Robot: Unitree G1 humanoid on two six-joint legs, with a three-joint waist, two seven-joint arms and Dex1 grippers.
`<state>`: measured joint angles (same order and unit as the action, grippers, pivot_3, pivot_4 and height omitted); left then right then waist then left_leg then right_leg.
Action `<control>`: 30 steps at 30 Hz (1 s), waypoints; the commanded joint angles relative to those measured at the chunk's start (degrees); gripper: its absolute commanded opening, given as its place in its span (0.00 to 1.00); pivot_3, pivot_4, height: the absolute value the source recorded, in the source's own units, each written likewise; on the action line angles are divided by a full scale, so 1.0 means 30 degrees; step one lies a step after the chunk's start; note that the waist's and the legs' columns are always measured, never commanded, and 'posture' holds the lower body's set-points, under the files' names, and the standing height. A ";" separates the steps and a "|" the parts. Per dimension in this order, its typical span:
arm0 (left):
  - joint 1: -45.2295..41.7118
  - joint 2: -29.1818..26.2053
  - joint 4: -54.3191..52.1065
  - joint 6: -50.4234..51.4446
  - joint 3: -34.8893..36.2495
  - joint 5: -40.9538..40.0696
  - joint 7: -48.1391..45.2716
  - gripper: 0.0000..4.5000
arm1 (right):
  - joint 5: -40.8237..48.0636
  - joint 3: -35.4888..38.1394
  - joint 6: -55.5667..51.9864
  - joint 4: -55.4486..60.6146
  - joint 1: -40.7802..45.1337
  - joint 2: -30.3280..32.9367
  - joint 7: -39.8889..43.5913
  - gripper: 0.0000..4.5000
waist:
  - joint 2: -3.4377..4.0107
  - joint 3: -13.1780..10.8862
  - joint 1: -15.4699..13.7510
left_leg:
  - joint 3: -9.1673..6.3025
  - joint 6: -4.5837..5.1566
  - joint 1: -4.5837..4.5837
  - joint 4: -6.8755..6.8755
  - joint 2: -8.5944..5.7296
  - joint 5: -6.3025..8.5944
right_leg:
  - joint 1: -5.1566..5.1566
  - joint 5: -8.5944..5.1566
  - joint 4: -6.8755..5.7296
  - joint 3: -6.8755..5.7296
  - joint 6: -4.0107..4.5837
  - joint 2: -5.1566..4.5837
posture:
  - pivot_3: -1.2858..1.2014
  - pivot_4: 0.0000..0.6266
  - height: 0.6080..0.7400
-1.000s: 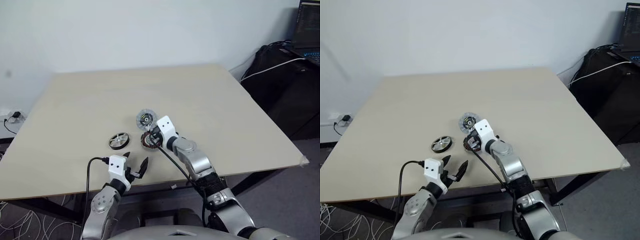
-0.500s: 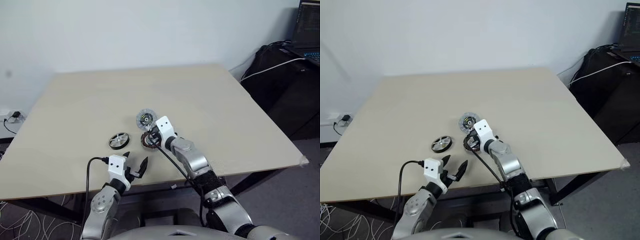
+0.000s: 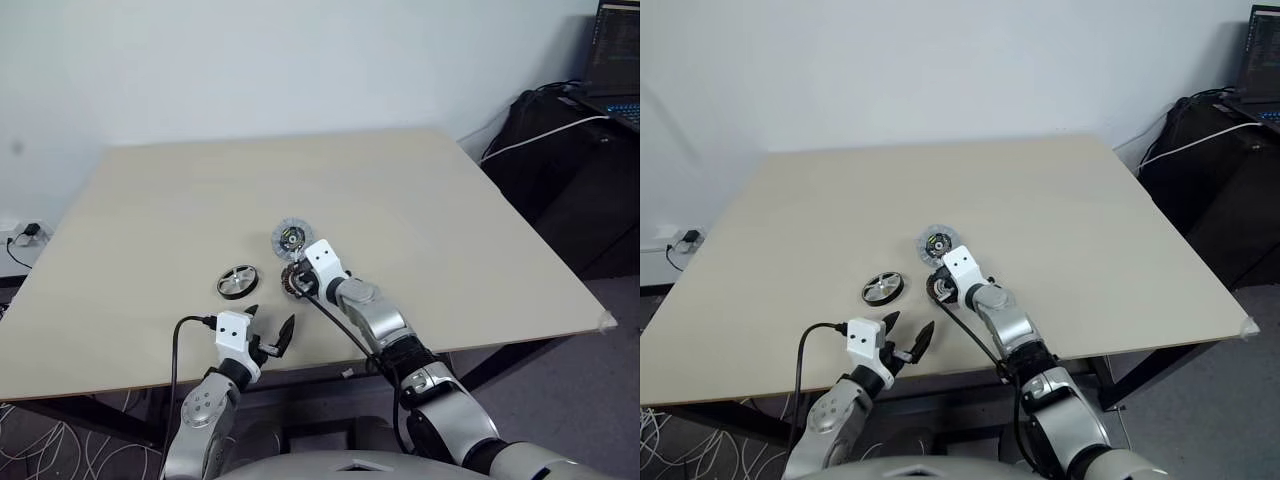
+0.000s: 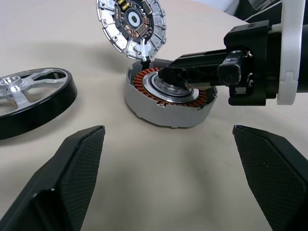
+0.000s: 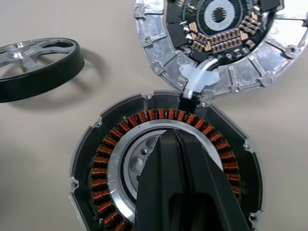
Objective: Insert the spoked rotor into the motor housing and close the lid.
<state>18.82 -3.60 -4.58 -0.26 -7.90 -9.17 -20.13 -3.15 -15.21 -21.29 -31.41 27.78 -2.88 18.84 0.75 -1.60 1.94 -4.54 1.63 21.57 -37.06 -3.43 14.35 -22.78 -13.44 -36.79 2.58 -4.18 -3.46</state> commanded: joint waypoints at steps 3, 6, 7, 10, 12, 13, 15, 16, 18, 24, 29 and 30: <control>-0.0144 -0.0008 -0.0635 -0.0195 -0.0018 -0.0174 -0.0005 1.00 | -0.0131 -0.0409 -0.0106 0.0208 0.0023 -0.0241 0.0430 0.00 | 0.0000 0.0001 0.0055 | 0.0001 -0.0001 -0.0002 -0.0001 0.0000 0.0000 | 0.0002 0.0000 0.0000 0.0002 -0.0001 0.0000 | 0.52 0.00 1.00; -0.0116 -0.0012 -0.0660 -0.0188 -0.0029 -0.0161 0.0009 1.00 | -0.0197 -0.0552 -0.0290 0.0447 -0.0324 -0.0187 0.0642 0.00 | 0.0001 0.0003 0.0060 | 0.0000 -0.0001 -0.0007 0.0000 0.0001 0.0001 | 0.0004 0.0000 -0.0001 0.0001 0.0000 0.0002 | 0.52 0.00 1.00; -0.0109 -0.0014 -0.0666 -0.0188 -0.0030 -0.0155 0.0015 1.00 | -0.0203 -0.0536 -0.0345 0.0597 -0.0504 -0.0160 0.0689 0.00 | 0.0001 0.0005 0.0059 | 0.0000 -0.0001 -0.0009 0.0001 0.0002 0.0001 | 0.0004 -0.0001 -0.0001 0.0001 0.0000 0.0002 | 0.52 0.00 1.00; -0.0132 -0.0018 -0.0655 -0.0169 -0.0032 -0.0138 0.0031 1.00 | -0.0141 -0.0413 -0.0563 0.1185 -0.1100 0.0002 0.0854 0.00 | -0.0001 0.0010 0.0065 | -0.0001 -0.0001 -0.0009 0.0005 0.0002 0.0002 | 0.0005 0.0000 -0.0002 0.0001 0.0000 0.0001 | 0.52 0.00 1.00; -0.0118 -0.0026 -0.0676 -0.0168 -0.0046 -0.0121 0.0038 1.00 | -0.0130 -0.0326 -0.0713 0.1638 -0.1551 0.0181 0.0895 0.00 | 0.0000 0.0013 0.0054 | -0.0002 -0.0001 -0.0011 0.0006 0.0002 0.0002 | 0.0005 -0.0001 -0.0003 0.0001 0.0000 0.0002 | 0.52 0.00 1.00; -0.0123 -0.0032 -0.0677 -0.0163 -0.0051 -0.0116 0.0035 1.00 | -0.0130 -0.0259 -0.0790 0.1855 -0.1775 0.0269 0.0891 0.00 | 0.0003 0.0015 0.0047 | -0.0004 -0.0002 -0.0012 0.0005 0.0003 0.0003 | 0.0010 -0.0003 -0.0002 -0.0003 0.0000 0.0001 | 0.52 0.00 1.00; -0.0132 -0.0049 -0.0668 -0.0152 -0.0045 -0.0125 0.0017 1.00 | -0.0147 -0.0166 -0.0935 0.2244 -0.2146 0.0404 0.0873 0.00 | 0.0003 0.0017 0.0043 | -0.0004 -0.0003 -0.0014 0.0001 0.0002 0.0003 | 0.0015 -0.0009 -0.0002 -0.0002 0.0008 -0.0003 | 0.52 0.00 1.00; -0.0146 -0.0055 -0.0657 -0.0143 -0.0045 -0.0128 0.0008 1.00 | -0.0148 -0.0138 -0.0992 0.2404 -0.2283 0.0463 0.0865 0.00 | 0.0000 0.0021 0.0041 | -0.0004 -0.0015 -0.0015 0.0000 0.0002 0.0010 | 0.0016 -0.0010 -0.0001 -0.0002 0.0007 -0.0003 | 0.52 0.00 1.00; -0.0171 -0.0076 -0.0631 -0.0130 -0.0044 -0.0141 -0.0023 1.00 | -0.0158 -0.0134 -0.1074 0.2672 -0.2492 0.0541 0.0863 0.00 | 0.0004 0.0027 0.0038 | -0.0004 -0.0027 -0.0020 0.0000 0.0002 0.0017 | 0.0021 -0.0010 -0.0001 -0.0002 0.0006 -0.0003 | 0.52 0.00 1.00; -0.0220 -0.0158 -0.0604 -0.0203 -0.0076 -0.0062 -0.0016 1.00 | 0.0091 0.0119 -0.0676 0.4258 -0.2820 0.0574 0.0767 0.00 | -0.0002 0.0029 0.0011 | -0.0004 -0.0032 -0.0021 -0.0005 0.0002 0.0019 | 0.0025 -0.0011 -0.0001 -0.0004 0.0004 -0.0003 | 0.52 0.00 1.00; -0.0172 0.0110 -0.0581 -0.0776 0.0517 0.0192 0.1010 1.00 | 0.1455 0.0501 0.0199 0.8547 -0.4247 0.0772 0.1718 0.00 | -0.0015 0.0004 -0.0074 | -0.0006 -0.0029 0.0001 -0.0003 0.0003 0.0019 | 0.0004 -0.0010 0.0004 -0.0003 0.0000 -0.0005 | 0.52 0.00 1.00; -0.0198 0.0165 -0.0534 -0.0847 0.0675 0.0284 0.1304 1.00 | 0.1704 0.0493 0.0285 0.9313 -0.4582 0.0955 0.2011 0.00 | -0.0019 0.0000 -0.0111 | -0.0008 -0.0029 0.0008 -0.0002 0.0003 0.0019 | 0.0000 -0.0011 0.0007 -0.0004 -0.0003 -0.0005 | 0.52 0.00 1.00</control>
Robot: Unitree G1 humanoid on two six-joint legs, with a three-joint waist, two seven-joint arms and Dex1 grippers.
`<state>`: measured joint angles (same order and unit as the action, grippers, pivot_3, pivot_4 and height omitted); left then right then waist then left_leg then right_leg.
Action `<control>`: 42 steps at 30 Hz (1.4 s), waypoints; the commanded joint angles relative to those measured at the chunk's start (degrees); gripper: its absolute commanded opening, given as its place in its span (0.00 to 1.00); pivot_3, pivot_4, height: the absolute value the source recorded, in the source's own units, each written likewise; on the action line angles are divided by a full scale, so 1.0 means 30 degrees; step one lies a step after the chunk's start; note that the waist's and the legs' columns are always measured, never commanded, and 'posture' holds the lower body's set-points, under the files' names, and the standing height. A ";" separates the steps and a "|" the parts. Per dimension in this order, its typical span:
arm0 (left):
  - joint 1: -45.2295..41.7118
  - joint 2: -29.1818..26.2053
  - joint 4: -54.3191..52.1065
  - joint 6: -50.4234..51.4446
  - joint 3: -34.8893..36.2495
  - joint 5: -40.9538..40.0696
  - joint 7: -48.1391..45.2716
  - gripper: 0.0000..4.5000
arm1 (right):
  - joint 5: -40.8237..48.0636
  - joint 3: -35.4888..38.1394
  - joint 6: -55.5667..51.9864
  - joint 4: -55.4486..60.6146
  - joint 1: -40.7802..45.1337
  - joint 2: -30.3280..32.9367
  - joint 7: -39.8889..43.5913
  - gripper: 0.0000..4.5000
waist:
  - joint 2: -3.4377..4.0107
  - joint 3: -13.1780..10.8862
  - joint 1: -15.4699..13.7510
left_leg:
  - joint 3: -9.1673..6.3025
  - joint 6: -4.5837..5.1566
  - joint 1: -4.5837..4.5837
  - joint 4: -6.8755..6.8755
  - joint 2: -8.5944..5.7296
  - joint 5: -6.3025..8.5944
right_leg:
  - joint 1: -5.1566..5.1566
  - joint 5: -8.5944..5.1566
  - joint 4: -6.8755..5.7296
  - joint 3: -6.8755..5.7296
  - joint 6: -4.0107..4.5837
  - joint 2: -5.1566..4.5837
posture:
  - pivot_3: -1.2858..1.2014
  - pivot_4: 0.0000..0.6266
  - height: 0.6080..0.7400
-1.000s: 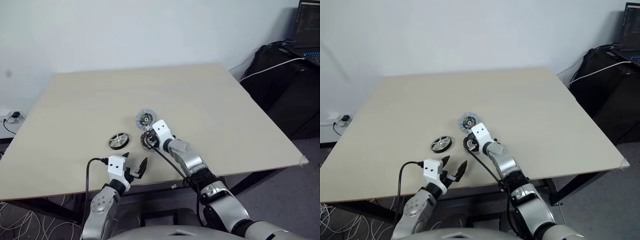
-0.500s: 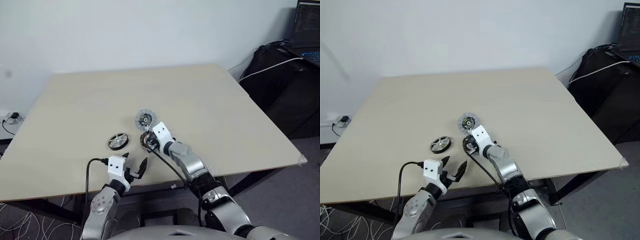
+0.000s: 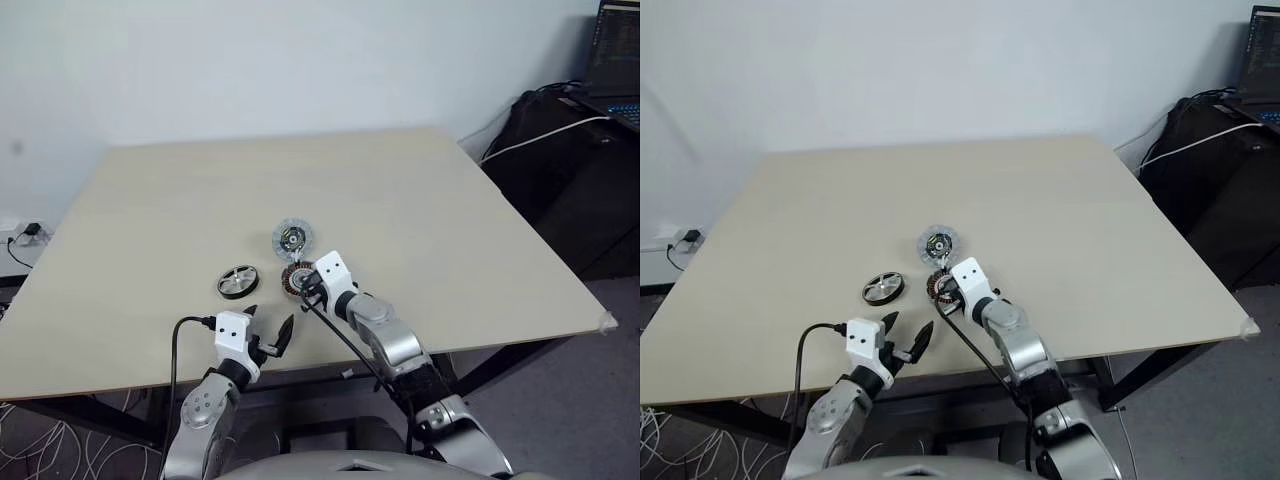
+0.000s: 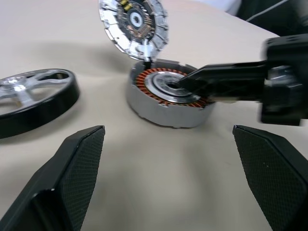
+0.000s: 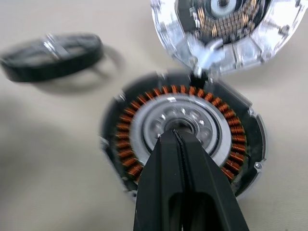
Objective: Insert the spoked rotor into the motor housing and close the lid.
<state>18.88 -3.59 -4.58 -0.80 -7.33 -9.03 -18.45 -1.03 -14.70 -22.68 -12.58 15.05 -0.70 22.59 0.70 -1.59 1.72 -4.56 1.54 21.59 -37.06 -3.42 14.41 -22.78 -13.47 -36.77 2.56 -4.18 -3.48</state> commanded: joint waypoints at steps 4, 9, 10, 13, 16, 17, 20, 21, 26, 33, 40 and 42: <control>-0.0521 0.0658 -0.0415 -0.0689 0.1501 0.0007 0.2112 1.00 | 0.1959 0.0512 0.0133 0.5797 -0.1748 0.1131 0.1330 0.00 | -0.0056 -0.0034 -0.0172 | -0.0004 -0.0044 0.0001 -0.0005 0.0001 0.0028 | 0.0008 -0.0014 0.0008 -0.0007 -0.0029 -0.0007 | 0.52 0.00 1.00; -0.0732 0.1839 -0.2128 0.2469 0.2288 -0.4336 0.1381 1.00 | 0.2411 0.0862 -0.0826 0.7980 -0.3180 0.2040 0.0948 0.00 | -0.0156 -0.0103 -0.0361 | -0.0001 -0.0049 0.0007 -0.0024 -0.0004 0.0031 | 0.0022 -0.0011 0.0015 -0.0013 -0.0035 -0.0017 | 0.52 0.00 1.00; -0.0691 0.1831 -0.2460 0.3091 0.2253 -0.5012 0.1044 1.00 | 0.2480 0.0903 -0.0965 0.8168 -0.3305 0.2086 0.0867 0.00 | -0.0183 -0.0132 -0.0348 | -0.0002 -0.0048 0.0011 -0.0027 -0.0004 0.0032 | 0.0020 -0.0011 0.0015 -0.0016 -0.0035 -0.0019 | 0.52 0.00 1.00; -0.0528 0.2309 -0.3260 0.5842 0.2783 -0.7869 0.1369 1.00 | 0.2590 0.1007 -0.1261 0.8577 -0.3718 0.2245 0.0616 0.00 | -0.0191 -0.0145 -0.0303 | -0.0001 -0.0050 0.0013 -0.0027 0.0001 0.0033 | 0.0016 -0.0012 0.0015 -0.0014 -0.0035 -0.0013 | 0.52 0.00 1.00; -0.0658 0.2640 -0.3451 0.7484 0.3470 -0.9572 0.2124 1.00 | 0.2772 0.1088 -0.1490 0.8885 -0.3885 0.2227 0.0344 0.00 | -0.0206 -0.0158 -0.0285 | -0.0002 -0.0050 0.0012 -0.0023 0.0011 0.0033 | 0.0010 -0.0015 0.0015 -0.0013 -0.0032 -0.0002 | 0.52 0.00 1.00; -0.0735 0.2700 -0.3441 0.7844 0.3642 -0.9918 0.2360 1.00 | 0.2814 0.1084 -0.1550 0.9012 -0.3921 0.2241 0.0290 0.00 | -0.0206 -0.0161 -0.0301 | -0.0002 -0.0050 0.0012 -0.0022 0.0014 0.0033 | 0.0009 -0.0016 0.0010 -0.0016 -0.0032 0.0002 | 0.52 0.00 1.00; -0.0925 0.3066 -0.3386 0.8465 0.4186 -1.0927 0.3034 1.00 | 0.2956 0.1104 -0.1722 0.9348 -0.3969 0.2300 0.0166 0.00 | -0.0231 -0.0175 -0.0349 | -0.0002 -0.0050 0.0012 -0.0027 0.0013 0.0031 | 0.0014 -0.0016 0.0011 -0.0017 -0.0030 0.0002 | 0.52 0.00 1.00; -0.0969 0.3103 -0.3383 0.8553 0.4286 -1.1121 0.3167 1.00 | 0.3029 0.1128 -0.1808 0.9468 -0.3982 0.2342 0.0150 0.00 | -0.0241 -0.0182 -0.0357 | -0.0002 -0.0049 0.0012 -0.0031 0.0009 0.0031 | 0.0018 -0.0015 0.0014 -0.0016 -0.0031 -0.0001 | 0.52 0.00 1.00; -0.1307 0.3658 -0.2814 0.8224 0.5063 -1.2348 0.3734 1.00 | 0.3854 0.1081 -0.2213 1.0571 -0.4631 0.2839 0.0818 0.00 | -0.0286 -0.0210 -0.0385 | -0.0002 -0.0051 0.0012 -0.0033 0.0003 0.0033 | 0.0029 -0.0012 0.0033 -0.0016 -0.0036 -0.0008 | 0.52 0.00 1.00; -0.2317 0.4140 -0.1406 0.7869 0.5912 -1.4152 0.4105 1.00 | 0.4536 0.0742 -0.2345 1.1278 -0.5802 0.3769 0.1472 0.00 | -0.0303 -0.0217 -0.0377 | 0.0001 -0.0053 0.0012 -0.0032 0.0003 0.0035 | 0.0035 -0.0011 0.0046 -0.0015 -0.0036 -0.0009 | 0.52 0.00 1.00; -0.3482 0.4620 0.0301 0.7803 0.6705 -1.6487 0.4685 1.00 | 0.4682 0.0745 -0.2405 1.1383 -0.5983 0.3810 0.1086 0.00 | -0.0318 -0.0221 -0.0387 | 0.0002 -0.0053 0.0011 -0.0036 0.0004 0.0035 | 0.0039 -0.0009 0.0052 -0.0017 -0.0039 -0.0004 | 0.52 0.00 1.00; -0.3728 0.4723 0.0639 0.7665 0.6861 -1.6911 0.4803 1.00 | 0.4701 0.0759 -0.2414 1.1358 -0.5906 0.3786 0.1026 0.00 | -0.0320 -0.0221 -0.0411 | 0.0001 -0.0051 0.0012 -0.0035 0.0002 0.0035 | 0.0042 -0.0006 0.0063 -0.0016 -0.0042 -0.0005 | 0.52 0.00 1.00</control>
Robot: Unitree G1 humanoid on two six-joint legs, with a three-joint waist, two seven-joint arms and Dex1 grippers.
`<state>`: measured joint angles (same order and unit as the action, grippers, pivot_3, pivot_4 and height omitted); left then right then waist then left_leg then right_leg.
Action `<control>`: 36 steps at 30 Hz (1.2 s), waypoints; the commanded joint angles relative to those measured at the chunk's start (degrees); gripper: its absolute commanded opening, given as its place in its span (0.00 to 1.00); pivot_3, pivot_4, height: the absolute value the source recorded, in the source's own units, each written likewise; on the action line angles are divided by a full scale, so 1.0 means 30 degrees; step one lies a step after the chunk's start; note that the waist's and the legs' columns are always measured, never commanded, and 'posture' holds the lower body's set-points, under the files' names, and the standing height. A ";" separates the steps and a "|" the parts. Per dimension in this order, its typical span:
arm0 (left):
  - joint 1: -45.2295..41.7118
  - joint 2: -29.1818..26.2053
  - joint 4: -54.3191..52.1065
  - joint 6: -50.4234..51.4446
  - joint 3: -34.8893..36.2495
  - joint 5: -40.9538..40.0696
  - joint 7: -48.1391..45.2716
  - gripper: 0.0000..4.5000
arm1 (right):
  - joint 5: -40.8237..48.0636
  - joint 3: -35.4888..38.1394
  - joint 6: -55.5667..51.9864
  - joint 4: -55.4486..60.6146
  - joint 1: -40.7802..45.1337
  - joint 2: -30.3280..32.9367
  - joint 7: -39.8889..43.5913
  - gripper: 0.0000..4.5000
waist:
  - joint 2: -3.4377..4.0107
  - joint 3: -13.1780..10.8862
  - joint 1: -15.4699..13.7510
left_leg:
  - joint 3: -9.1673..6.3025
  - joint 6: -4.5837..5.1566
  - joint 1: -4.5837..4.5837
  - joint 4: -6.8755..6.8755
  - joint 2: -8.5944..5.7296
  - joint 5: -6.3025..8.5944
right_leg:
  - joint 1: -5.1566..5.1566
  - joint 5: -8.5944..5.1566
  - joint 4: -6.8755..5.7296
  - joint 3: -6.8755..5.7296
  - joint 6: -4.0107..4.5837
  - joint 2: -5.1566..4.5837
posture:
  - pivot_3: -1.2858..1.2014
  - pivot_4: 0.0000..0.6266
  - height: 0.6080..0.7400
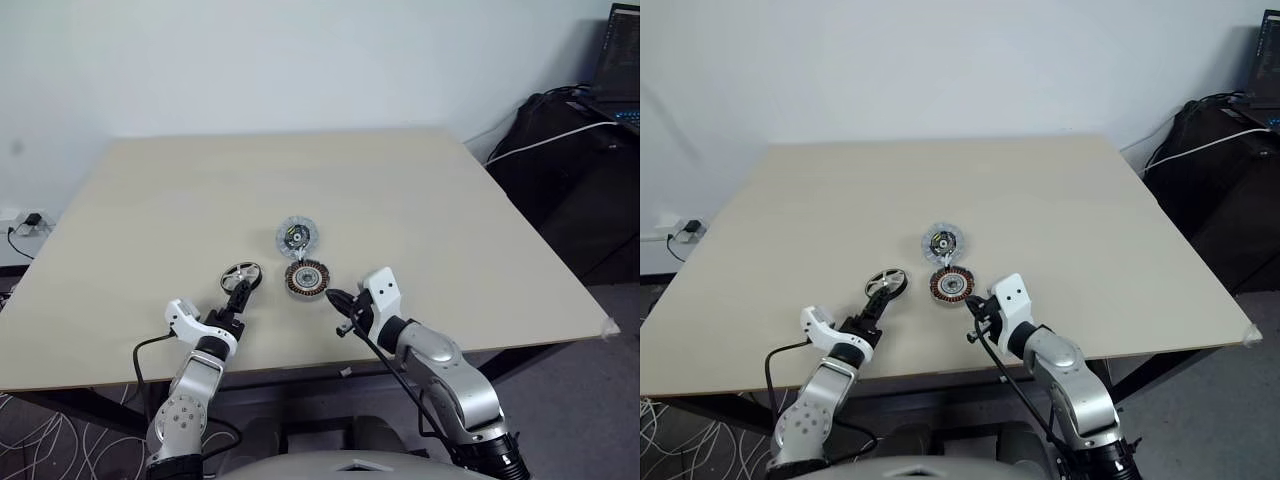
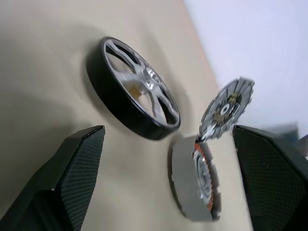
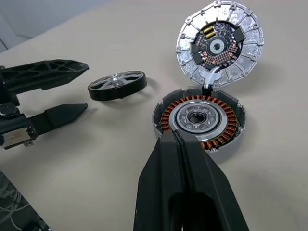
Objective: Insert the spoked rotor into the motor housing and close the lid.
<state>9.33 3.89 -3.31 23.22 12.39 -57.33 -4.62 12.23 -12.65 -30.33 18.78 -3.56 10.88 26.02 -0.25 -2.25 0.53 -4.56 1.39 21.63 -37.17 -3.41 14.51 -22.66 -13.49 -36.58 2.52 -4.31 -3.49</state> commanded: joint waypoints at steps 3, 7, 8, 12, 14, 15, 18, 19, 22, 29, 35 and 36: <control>-0.0821 0.2133 0.0677 -0.0448 0.0404 -0.1241 0.0048 1.00 | 0.0311 0.0076 0.0118 0.0891 0.0355 -0.0067 -0.0177 0.00 | -0.0007 0.0002 -0.0024 | 0.0001 0.0001 0.0000 -0.0001 -0.0001 0.0000 | 0.0006 0.0003 0.0007 -0.0001 -0.0004 0.0000 | 0.52 0.00 1.00; -0.1027 0.2048 0.1031 -0.0514 0.0329 -0.1606 0.0103 1.00 | 0.0305 -0.0033 0.0092 0.0884 0.0423 -0.0080 -0.0207 0.00 | -0.0007 0.0002 -0.0013 | 0.0002 0.0000 0.0000 -0.0001 -0.0003 0.0000 | 0.0009 0.0006 0.0010 0.0001 -0.0007 0.0002 | 0.52 0.00 1.00; -0.1119 0.2080 0.1138 -0.0524 0.0340 -0.1771 0.0165 1.00 | 0.0311 -0.0068 0.0082 0.0870 0.0454 -0.0109 -0.0222 0.00 | -0.0007 0.0002 -0.0018 | 0.0002 0.0000 0.0000 -0.0001 -0.0002 0.0000 | 0.0008 0.0006 0.0010 0.0001 -0.0007 0.0002 | 0.52 0.00 1.00; -0.1395 0.2122 0.1420 -0.0570 0.0306 -0.2093 0.0219 1.00 | 0.0335 -0.0175 0.0082 0.0815 0.0469 -0.0175 -0.0329 0.00 | -0.0010 0.0004 -0.0024 | 0.0002 0.0001 0.0000 -0.0003 -0.0003 -0.0001 | 0.0011 0.0007 0.0009 0.0000 -0.0007 0.0003 | 0.52 0.00 1.00; -0.1528 0.2161 0.1501 -0.0579 0.0295 -0.2317 0.0126 1.00 | 0.0345 -0.0206 0.0079 0.0804 0.0456 -0.0182 -0.0382 0.00 | -0.0012 0.0005 -0.0022 | 0.0003 0.0002 0.0000 -0.0003 -0.0003 -0.0001 | 0.0011 0.0007 0.0011 0.0001 -0.0007 0.0002 | 0.52 0.00 1.00; -0.1605 0.2172 0.1535 -0.0588 0.0282 -0.2450 0.0028 1.00 | 0.0344 -0.0213 0.0081 0.0787 0.0454 -0.0181 -0.0397 0.00 | -0.0012 0.0005 -0.0020 | 0.0003 0.0002 0.0000 -0.0003 -0.0004 -0.0001 | 0.0011 0.0007 0.0012 0.0001 -0.0007 0.0002 | 0.52 0.00 1.00; -0.1854 0.2153 0.1692 -0.0586 0.0228 -0.2620 0.0067 1.00 | 0.0327 -0.0235 0.0084 0.0781 0.0443 -0.0189 -0.0442 0.00 | -0.0013 0.0006 -0.0024 | 0.0003 0.0005 0.0000 -0.0003 -0.0004 -0.0003 | 0.0011 0.0008 0.0012 0.0001 -0.0007 0.0003 | 0.52 0.00 1.00; -0.1942 0.2156 0.1736 -0.0579 0.0231 -0.2677 0.0107 1.00 | 0.0326 -0.0236 0.0090 0.0781 0.0439 -0.0196 -0.0458 0.00 | -0.0013 0.0006 -0.0021 | 0.0003 0.0006 0.0000 -0.0003 -0.0005 -0.0004 | 0.0012 0.0009 0.0012 0.0001 -0.0007 0.0003 | 0.52 0.00 1.00; -0.2151 0.2190 0.1826 -0.0577 0.0278 -0.2814 0.0156 1.00 | 0.0345 -0.0233 0.0104 0.0776 0.0432 -0.0210 -0.0492 0.00 | -0.0015 0.0007 -0.0023 | 0.0004 0.0012 0.0000 -0.0004 -0.0005 -0.0007 | 0.0013 0.0009 0.0011 0.0001 -0.0007 0.0004 | 0.52 0.00 1.00; -0.2660 0.2293 0.2526 -0.0698 0.0531 -0.3019 0.1032 0.86 | 0.0317 -0.0178 0.0157 0.0714 0.0443 -0.0305 -0.0661 0.00 | -0.0017 0.0008 -0.0022 | 0.0003 0.0024 0.0000 -0.0005 -0.0006 -0.0015 | 0.0013 0.0009 0.0012 0.0003 -0.0008 0.0007 | 0.52 0.00 1.00; -0.2823 0.2291 0.3011 -0.0825 0.0587 -0.2892 0.1863 0.42 | 0.0339 0.0045 0.0115 0.0805 0.0307 -0.0307 -0.0943 0.00 | -0.0019 0.0010 -0.0037 | 0.0003 0.0040 -0.0001 -0.0006 -0.0006 -0.0024 | 0.0014 0.0012 0.0012 0.0004 -0.0010 0.0006 | 0.52 0.00 1.00; -0.2827 0.2293 0.3081 -0.0865 0.0584 -0.2853 0.1949 0.35 | 0.0343 0.0079 0.0120 0.0813 0.0271 -0.0282 -0.0969 0.00 | -0.0020 0.0010 -0.0037 | 0.0003 0.0040 -0.0001 -0.0006 -0.0007 -0.0024 | 0.0014 0.0012 0.0013 0.0004 -0.0011 0.0006 | 0.52 0.00 1.00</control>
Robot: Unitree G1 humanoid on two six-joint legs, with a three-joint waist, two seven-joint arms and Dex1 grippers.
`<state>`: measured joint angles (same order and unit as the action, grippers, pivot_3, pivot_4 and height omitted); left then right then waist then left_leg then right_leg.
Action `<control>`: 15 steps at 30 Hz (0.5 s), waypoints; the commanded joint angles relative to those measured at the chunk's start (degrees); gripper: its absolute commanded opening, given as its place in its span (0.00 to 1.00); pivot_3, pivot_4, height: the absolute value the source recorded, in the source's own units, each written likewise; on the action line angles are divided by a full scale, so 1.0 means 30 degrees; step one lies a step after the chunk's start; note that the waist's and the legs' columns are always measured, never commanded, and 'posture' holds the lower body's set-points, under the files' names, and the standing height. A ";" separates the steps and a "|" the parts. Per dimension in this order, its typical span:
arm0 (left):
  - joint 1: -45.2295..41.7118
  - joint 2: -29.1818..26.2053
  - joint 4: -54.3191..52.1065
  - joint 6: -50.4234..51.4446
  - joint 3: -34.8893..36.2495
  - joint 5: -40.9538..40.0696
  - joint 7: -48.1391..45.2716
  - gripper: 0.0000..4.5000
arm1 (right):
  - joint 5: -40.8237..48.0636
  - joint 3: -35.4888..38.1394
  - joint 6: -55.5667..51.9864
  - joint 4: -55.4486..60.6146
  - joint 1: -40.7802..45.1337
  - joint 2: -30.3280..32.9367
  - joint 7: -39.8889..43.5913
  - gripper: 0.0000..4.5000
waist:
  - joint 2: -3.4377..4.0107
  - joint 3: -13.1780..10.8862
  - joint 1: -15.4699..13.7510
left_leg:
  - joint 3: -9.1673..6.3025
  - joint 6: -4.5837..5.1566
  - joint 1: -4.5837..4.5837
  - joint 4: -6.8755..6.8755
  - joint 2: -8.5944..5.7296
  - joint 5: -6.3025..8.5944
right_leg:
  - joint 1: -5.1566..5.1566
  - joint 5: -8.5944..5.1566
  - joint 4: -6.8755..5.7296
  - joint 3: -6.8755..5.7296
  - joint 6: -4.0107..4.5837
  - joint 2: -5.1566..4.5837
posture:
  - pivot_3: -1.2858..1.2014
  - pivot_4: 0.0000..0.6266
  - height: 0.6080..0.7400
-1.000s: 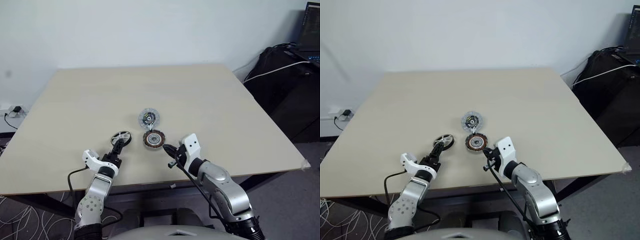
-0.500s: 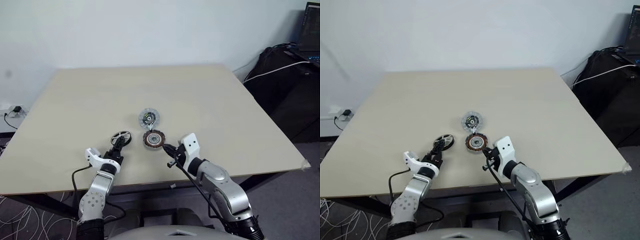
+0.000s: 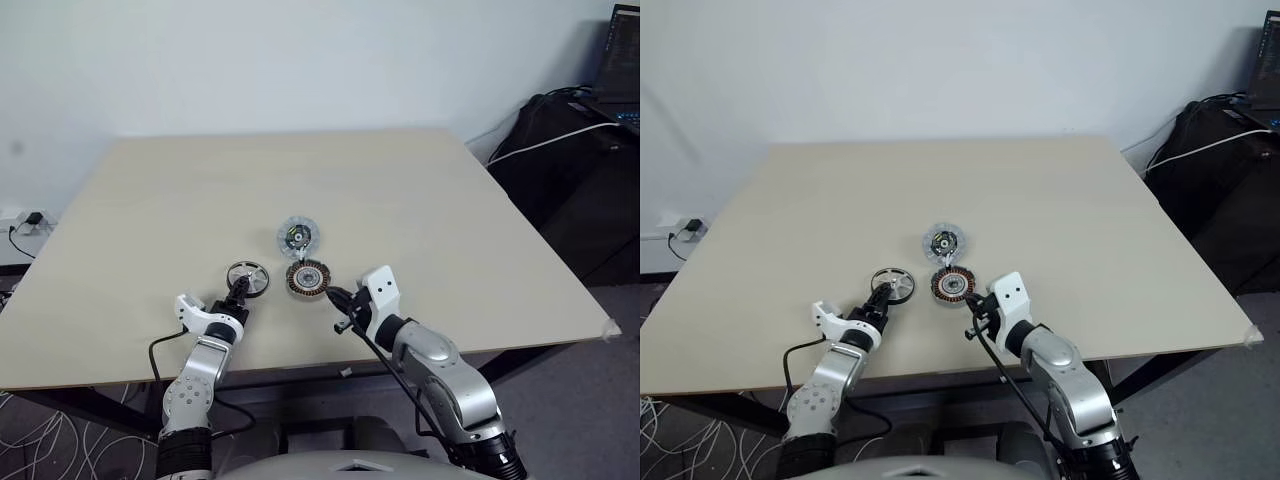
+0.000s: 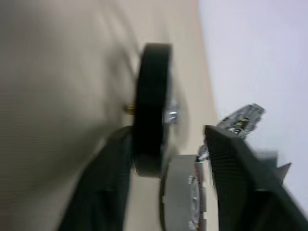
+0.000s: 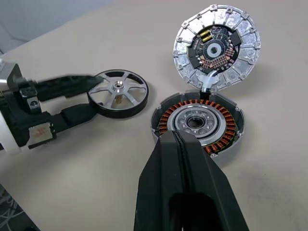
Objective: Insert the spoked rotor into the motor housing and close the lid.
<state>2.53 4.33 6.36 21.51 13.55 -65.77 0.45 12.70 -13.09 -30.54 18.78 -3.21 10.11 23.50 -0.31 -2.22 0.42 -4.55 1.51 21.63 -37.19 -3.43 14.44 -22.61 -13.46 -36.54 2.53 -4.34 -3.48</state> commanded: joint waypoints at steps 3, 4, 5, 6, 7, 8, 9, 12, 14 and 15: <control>-0.0587 0.2133 -0.0012 -0.0366 0.0182 -0.0005 0.0434 0.14 | 0.0194 0.0255 0.0200 0.0783 0.0141 0.0006 -0.0168 0.00 | 0.0007 0.0008 -0.0006 | 0.0000 0.0002 0.0000 0.0000 0.0000 -0.0001 | -0.0002 0.0000 -0.0001 0.0000 0.0001 0.0000 | 0.52 0.00 1.00; -0.0588 0.2128 0.0005 -0.0388 0.0168 -0.0007 0.0453 0.09 | 0.0195 0.0249 0.0199 0.0775 0.0150 0.0010 -0.0178 0.00 | 0.0008 0.0009 -0.0003 | 0.0001 0.0000 -0.0003 0.0000 0.0000 -0.0001 | 0.0001 0.0001 -0.0003 0.0001 0.0002 -0.0001 | 0.52 0.00 1.00; -0.0574 0.2117 0.0014 -0.0410 0.0153 0.0010 0.0504 0.09 | 0.0186 0.0235 0.0197 0.0776 0.0149 0.0016 -0.0188 0.00 | 0.0004 0.0011 0.0007 | 0.0001 -0.0001 -0.0003 0.0000 0.0000 -0.0001 | -0.0001 0.0001 -0.0005 0.0001 0.0002 0.0001 | 0.52 0.00 1.00; -0.0553 0.2108 0.0022 -0.0431 0.0144 0.0020 0.0534 0.09 | 0.0178 0.0218 0.0200 0.0784 0.0139 0.0020 -0.0195 0.00 | 0.0005 0.0011 0.0011 | 0.0001 -0.0002 -0.0003 0.0000 0.0002 -0.0001 | 0.0000 0.0002 -0.0006 0.0001 0.0002 0.0004 | 0.52 0.00 1.00; -0.0551 0.2071 0.0039 -0.0451 0.0137 0.0060 0.0578 0.09 | 0.0165 0.0187 0.0202 0.0760 0.0150 0.0008 -0.0202 0.00 | 0.0004 0.0012 0.0011 | 0.0001 -0.0006 -0.0006 0.0000 0.0002 0.0002 | 0.0001 0.0002 -0.0006 0.0002 0.0002 0.0002 | 0.52 0.00 1.00; -0.0531 0.2019 0.0025 -0.0462 0.0109 0.0121 0.0613 0.09 | 0.0153 0.0156 0.0211 0.0740 0.0155 -0.0004 -0.0206 0.00 | 0.0001 0.0013 0.0013 | 0.0002 -0.0017 -0.0006 -0.0001 0.0001 0.0008 | 0.0002 0.0002 -0.0005 0.0002 0.0002 0.0002 | 0.52 0.00 1.00; -0.0492 0.1951 -0.0019 -0.0467 0.0067 0.0190 0.0592 0.09 | 0.0145 0.0131 0.0213 0.0729 0.0157 -0.0014 -0.0210 0.00 | 0.0002 0.0014 0.0013 | 0.0003 -0.0020 -0.0006 -0.0001 0.0001 0.0010 | 0.0002 0.0002 -0.0005 0.0002 0.0002 0.0002 | 0.52 0.00 1.00; -0.0032 0.1752 -0.0741 -0.0374 0.0057 -0.0102 -0.0112 0.09 | 0.0145 0.0100 0.0220 0.0720 0.0150 -0.0030 -0.0233 0.00 | 0.0001 0.0014 0.0012 | 0.0003 -0.0016 -0.0006 -0.0001 0.0001 0.0008 | 0.0002 0.0001 -0.0005 0.0001 0.0002 0.0003 | 0.52 0.00 1.00; 0.0414 0.1587 -0.1389 -0.0140 0.0018 -0.0420 -0.0815 0.09 | 0.0156 0.0098 0.0231 0.0698 0.0138 -0.0043 -0.0276 0.00 | 0.0000 0.0014 0.0025 | 0.0004 -0.0016 -0.0005 -0.0001 0.0001 0.0008 | 0.0000 0.0001 -0.0005 0.0003 0.0003 0.0004 | 0.52 0.00 1.00; 0.0678 0.1494 -0.1766 0.0077 -0.0039 -0.0667 -0.1300 0.09 | 0.0153 0.0097 0.0247 0.0676 0.0125 -0.0041 -0.0291 0.00 | 0.0000 0.0013 0.0034 | 0.0006 -0.0016 -0.0004 -0.0001 0.0001 0.0008 | 0.0000 0.0001 -0.0003 0.0003 0.0003 0.0003 | 0.52 0.00 1.00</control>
<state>3.75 4.29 5.38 21.13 13.75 -66.16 -0.63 12.71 -13.03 -30.54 18.77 -3.42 10.24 22.76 -0.31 -2.18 0.52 -4.53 1.47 21.62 -37.18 -3.43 14.47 -22.62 -13.45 -36.53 2.54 -4.33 -3.47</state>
